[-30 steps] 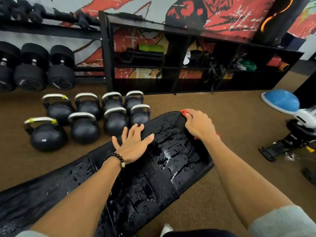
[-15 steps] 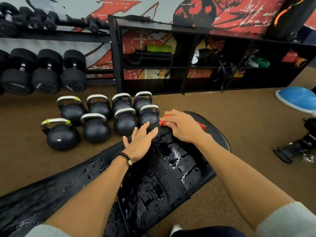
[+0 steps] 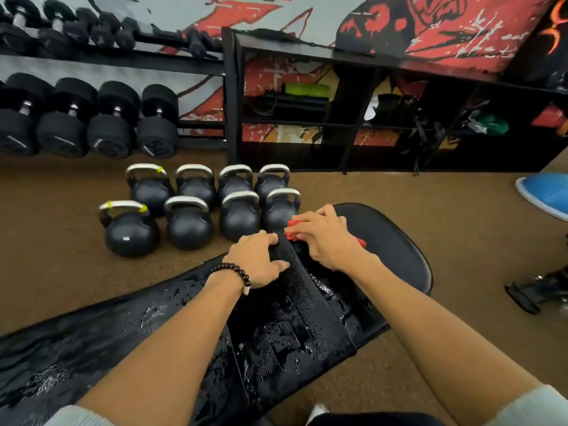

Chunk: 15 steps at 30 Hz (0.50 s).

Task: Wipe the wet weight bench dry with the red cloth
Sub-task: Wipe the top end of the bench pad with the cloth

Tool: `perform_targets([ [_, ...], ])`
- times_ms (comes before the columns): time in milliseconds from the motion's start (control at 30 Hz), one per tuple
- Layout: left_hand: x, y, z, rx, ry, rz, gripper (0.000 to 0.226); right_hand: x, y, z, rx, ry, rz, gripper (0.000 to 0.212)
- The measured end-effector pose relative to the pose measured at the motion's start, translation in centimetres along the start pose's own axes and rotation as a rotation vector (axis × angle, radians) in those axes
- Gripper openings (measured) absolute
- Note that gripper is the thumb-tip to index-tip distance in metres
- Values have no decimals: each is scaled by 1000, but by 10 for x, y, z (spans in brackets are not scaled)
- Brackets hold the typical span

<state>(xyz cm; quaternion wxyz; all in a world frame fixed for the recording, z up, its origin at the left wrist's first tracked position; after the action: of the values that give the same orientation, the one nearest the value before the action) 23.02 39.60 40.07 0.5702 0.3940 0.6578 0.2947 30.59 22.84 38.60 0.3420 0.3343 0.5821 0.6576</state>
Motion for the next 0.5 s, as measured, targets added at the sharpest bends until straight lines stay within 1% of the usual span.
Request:
perform_targets([
  [33, 0, 0, 0, 8, 1, -6, 60, -7, 2, -4, -4, -4, 5, 39],
  [100, -1, 0, -2, 28, 12, -16, 62, -16, 8, 4, -21, -112, 13, 37],
  [167, -1, 0, -3, 44, 12, -14, 64, -3, 11, 18, -9, -197, 11, 37],
  [200, -1, 0, -2, 47, 8, -13, 64, 7, 10, 21, 13, -184, -13, 38],
  [267, 1, 2, -2, 50, 5, -22, 66, 18, 4, 16, 47, -91, -62, 42],
  [333, 2, 2, -2, 54, 7, -39, 66, 7, 3, 2, 29, -24, -47, 44],
  [367, 2, 2, -2, 54, 11, -50, 65, -2, 6, -1, 16, -28, -37, 42],
  [433, 2, 1, -2, 53, 18, -68, 63, -15, 11, 5, -9, -123, -22, 42],
  [500, 1, 0, -2, 51, 24, -62, 61, -5, 12, 13, -16, -188, -35, 43],
])
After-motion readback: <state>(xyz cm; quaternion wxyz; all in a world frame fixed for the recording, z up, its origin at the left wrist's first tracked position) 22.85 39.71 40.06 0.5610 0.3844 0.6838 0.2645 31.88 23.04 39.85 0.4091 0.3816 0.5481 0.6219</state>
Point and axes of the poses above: each hand's wrist, its own z-axis towards the middle knuckle, its own y-axis out of the back of the hand, x = y × z, the point moved 2 cm from there along z, towards the middle knuckle, and after that the axes turned 3 degrees about -z, right-handed, at the moved point
